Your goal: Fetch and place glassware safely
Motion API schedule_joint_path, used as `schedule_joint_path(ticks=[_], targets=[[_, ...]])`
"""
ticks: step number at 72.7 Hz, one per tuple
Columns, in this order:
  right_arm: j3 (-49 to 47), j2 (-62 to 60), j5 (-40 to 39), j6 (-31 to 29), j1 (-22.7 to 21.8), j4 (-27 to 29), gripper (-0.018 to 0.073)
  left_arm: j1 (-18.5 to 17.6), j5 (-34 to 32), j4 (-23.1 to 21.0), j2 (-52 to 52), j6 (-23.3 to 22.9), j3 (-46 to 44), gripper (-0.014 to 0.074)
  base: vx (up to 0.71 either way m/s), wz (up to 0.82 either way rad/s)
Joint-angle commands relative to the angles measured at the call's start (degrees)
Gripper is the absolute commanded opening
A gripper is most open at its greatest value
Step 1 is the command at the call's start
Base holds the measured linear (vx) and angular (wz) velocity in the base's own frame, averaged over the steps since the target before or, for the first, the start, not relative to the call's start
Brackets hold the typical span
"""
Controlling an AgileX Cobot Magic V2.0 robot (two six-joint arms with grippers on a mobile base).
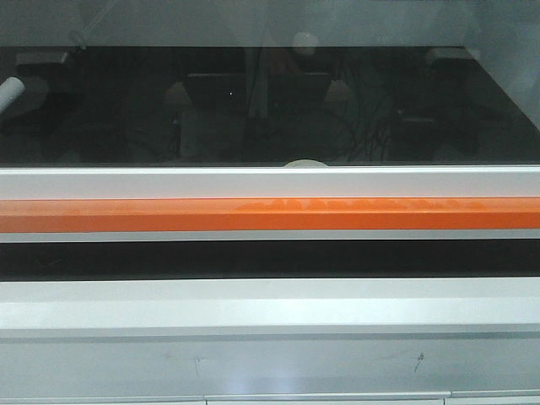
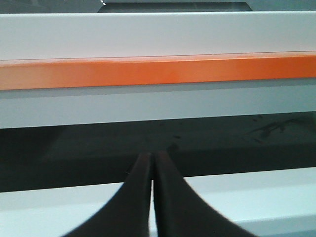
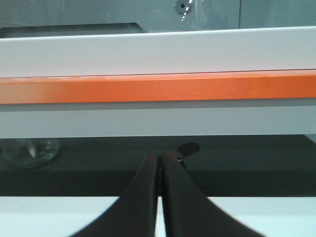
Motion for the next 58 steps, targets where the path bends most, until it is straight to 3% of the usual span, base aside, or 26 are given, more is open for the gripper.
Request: schedule_joint_path(ticks=[1,58], targets=[[1.05,-0.34,-4.40,-0.36,-0.28,-0.11,-0.0008,0.01,-4.16,-0.43,-0.58,-0.45,1.74,-0.0007,0.00,0.00],[1.05,-0.34,-4.40,-0.36,-0.28,-0.11,-0.0008,0.01,-4.16,-0.43,-0.58,-0.45,1.74,-0.0007,0.00,0.00]])
